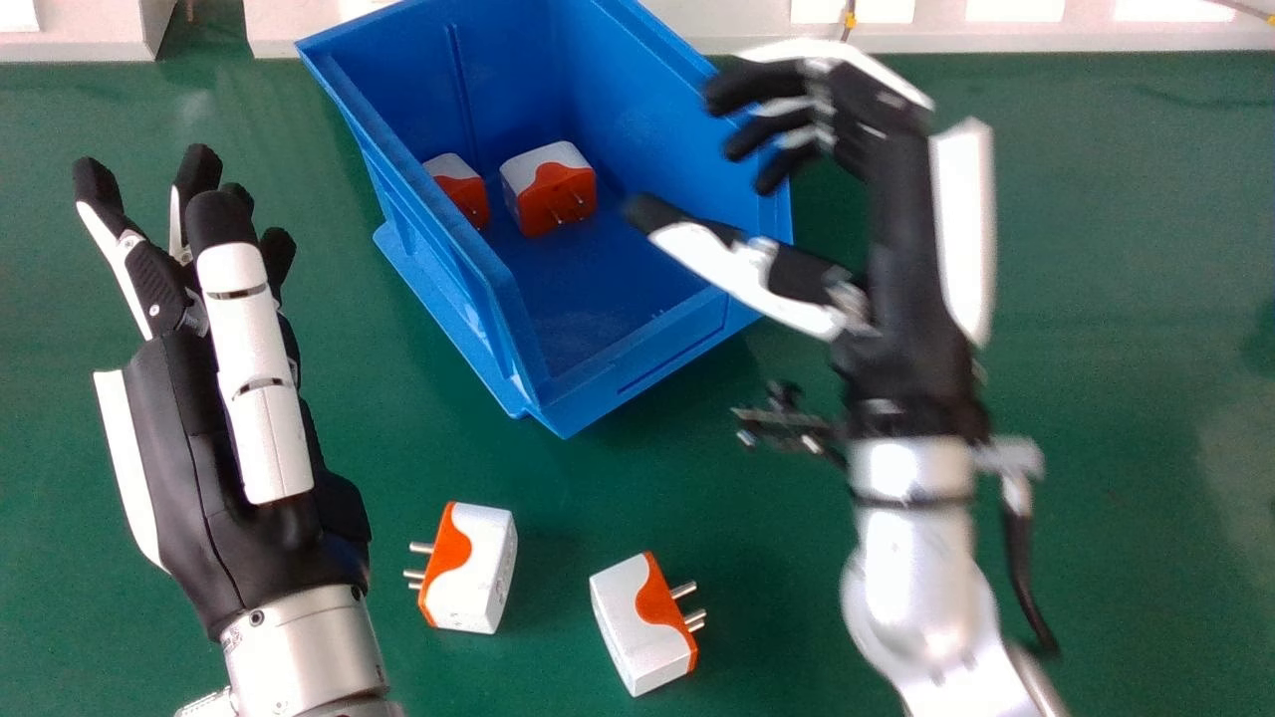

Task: Pick all objects and put in blue box

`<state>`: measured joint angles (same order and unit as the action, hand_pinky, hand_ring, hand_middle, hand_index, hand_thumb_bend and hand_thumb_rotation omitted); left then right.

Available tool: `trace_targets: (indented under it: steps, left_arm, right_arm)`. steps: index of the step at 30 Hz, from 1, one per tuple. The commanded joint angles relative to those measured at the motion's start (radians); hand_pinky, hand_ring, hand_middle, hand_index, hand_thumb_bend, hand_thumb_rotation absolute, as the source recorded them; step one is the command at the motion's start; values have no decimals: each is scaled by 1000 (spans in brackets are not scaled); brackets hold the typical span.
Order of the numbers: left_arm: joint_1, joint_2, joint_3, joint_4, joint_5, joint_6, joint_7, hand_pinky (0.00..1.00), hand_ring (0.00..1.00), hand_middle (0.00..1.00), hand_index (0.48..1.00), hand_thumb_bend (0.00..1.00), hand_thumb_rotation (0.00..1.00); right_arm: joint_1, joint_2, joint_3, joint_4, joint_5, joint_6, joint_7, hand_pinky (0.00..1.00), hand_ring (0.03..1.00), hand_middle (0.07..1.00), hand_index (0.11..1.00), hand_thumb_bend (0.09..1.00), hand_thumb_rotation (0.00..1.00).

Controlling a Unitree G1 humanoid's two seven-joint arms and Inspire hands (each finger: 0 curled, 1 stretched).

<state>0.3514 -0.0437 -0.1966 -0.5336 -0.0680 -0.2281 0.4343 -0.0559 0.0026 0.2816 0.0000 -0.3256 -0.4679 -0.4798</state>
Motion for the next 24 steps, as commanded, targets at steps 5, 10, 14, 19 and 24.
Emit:
trace_targets:
  steps: [5, 10, 14, 19, 24]
  left_arm:
    - [19, -67, -21, -36, -5, -7, -19, 936, 962, 959, 935, 551, 774]
    - [13, -71, -18, -34, -8, -5, -26, 932, 957, 955, 932, 565, 757]
    - [9, -76, -22, -31, 0, -6, -24, 932, 957, 956, 931, 564, 760]
    - [-1, -77, -22, -33, 3, 3, -21, 931, 959, 958, 932, 564, 762]
    - [-10, -89, -25, -36, -4, 8, -11, 928, 956, 952, 924, 561, 745]
  right_arm:
    - [261, -26, 58, -121, -91, 26, 89, 828, 899, 922, 905, 955, 359]
    - [313, -104, 94, -108, -278, 117, 166, 937, 994, 995, 994, 999, 539]
    - [313, -143, 119, -87, -399, 185, 189, 975, 1000, 1000, 1000, 1000, 657]
    - [297, -170, 160, -86, -477, 280, 268, 972, 1000, 1000, 1000, 1000, 669]
    - [270, -188, 192, -75, -534, 351, 323, 966, 1000, 1000, 1000, 1000, 713]
